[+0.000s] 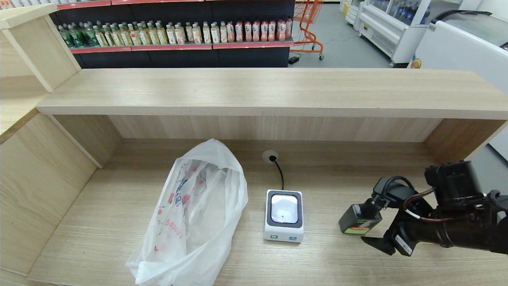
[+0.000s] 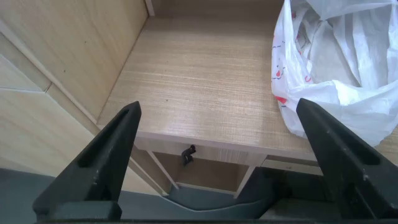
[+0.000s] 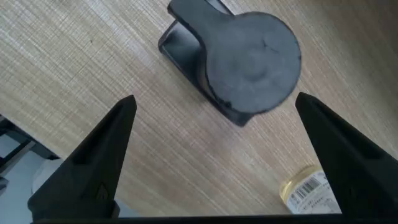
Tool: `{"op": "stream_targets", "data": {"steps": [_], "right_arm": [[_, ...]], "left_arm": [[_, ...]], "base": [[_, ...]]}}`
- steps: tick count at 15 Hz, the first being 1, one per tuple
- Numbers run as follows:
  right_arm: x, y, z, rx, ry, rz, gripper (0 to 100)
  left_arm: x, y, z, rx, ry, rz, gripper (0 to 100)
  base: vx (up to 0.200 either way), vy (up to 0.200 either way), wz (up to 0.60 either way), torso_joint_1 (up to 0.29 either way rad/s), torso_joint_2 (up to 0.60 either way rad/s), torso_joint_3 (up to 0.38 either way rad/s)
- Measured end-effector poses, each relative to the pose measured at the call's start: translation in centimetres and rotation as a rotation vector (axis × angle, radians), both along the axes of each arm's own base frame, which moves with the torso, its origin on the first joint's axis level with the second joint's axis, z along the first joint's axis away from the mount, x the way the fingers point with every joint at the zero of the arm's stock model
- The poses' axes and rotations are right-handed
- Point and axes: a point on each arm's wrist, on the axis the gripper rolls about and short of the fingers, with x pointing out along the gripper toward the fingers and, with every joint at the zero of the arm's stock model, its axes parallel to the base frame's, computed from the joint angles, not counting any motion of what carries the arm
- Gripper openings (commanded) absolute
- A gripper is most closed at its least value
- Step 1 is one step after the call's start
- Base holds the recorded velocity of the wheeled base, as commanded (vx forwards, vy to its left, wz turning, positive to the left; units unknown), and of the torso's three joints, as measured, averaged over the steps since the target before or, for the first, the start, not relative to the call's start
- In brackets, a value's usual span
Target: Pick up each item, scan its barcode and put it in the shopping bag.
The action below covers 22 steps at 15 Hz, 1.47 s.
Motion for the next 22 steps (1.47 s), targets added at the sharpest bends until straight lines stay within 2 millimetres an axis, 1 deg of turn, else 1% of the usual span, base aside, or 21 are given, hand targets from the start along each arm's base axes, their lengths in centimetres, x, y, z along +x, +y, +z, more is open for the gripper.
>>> {"op": "stream_targets", "data": {"steps": [3,7,10,11,14,18,22], "right_arm": [[1.4,0.7,-1.5,0.056,-0.005,0.081,100],[2.8,1.2,-3.0,0.034,-0.035,0.138,100],[3.5,1.9,-3.5,0.037,-0.039,0.161,100],[3.7,2.2,-3.5,0.039,-0.041,0.168,0],[4.1,2.6,-3.1,0.079,-0.052,0.212,0],[3.8,2.8,-2.6,0.112,-0.061,0.248,0],[2.9,1.9,-1.9,0.149,-0.085,0.26,0]], "left_arm": [[0.0,0.0,0.0,0.0,0.0,0.0,100],[0.0,0.0,0.0,0.0,0.0,0.0,100],[0.0,0.0,0.0,0.0,0.0,0.0,100],[0.0,0.0,0.0,0.0,0.0,0.0,100],[0.0,0.0,0.0,0.0,0.0,0.0,100],[0.0,0.0,0.0,0.0,0.0,0.0,100],[0.0,0.0,0.0,0.0,0.0,0.0,100]], "base": [[0.0,0.0,0.0,0.0,0.0,0.0],[0.0,0.0,0.0,0.0,0.0,0.0],[0.0,0.0,0.0,0.0,0.0,0.0],[0.0,0.0,0.0,0.0,0.0,0.0],[0.0,0.0,0.0,0.0,0.0,0.0],[0.0,0.0,0.0,0.0,0.0,0.0],[0.0,0.0,0.0,0.0,0.0,0.0]]}}
